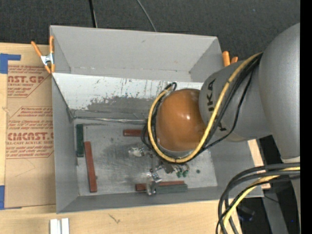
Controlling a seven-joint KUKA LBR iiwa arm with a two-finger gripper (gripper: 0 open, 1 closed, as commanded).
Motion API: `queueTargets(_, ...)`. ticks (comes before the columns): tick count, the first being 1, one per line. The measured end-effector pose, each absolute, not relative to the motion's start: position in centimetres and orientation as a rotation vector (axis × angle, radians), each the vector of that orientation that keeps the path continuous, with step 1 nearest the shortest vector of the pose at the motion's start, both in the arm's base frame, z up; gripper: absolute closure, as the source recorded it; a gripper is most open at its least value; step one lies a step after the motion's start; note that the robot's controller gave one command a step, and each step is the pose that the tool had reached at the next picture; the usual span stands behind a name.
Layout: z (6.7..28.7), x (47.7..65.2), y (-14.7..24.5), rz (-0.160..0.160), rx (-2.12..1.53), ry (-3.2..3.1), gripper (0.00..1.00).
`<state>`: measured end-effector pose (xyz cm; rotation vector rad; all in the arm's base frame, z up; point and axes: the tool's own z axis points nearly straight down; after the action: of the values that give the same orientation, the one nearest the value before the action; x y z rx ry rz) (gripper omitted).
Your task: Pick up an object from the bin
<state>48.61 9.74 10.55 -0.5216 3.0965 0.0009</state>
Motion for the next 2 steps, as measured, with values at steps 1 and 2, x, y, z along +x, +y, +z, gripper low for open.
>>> queueTargets(1,13.7,50.4,10.5,0.001,-0.547,3.096,0.0)
queueTargets(2,7.6,48.0,4.2,0.0,-0.589,3.095,1.0)
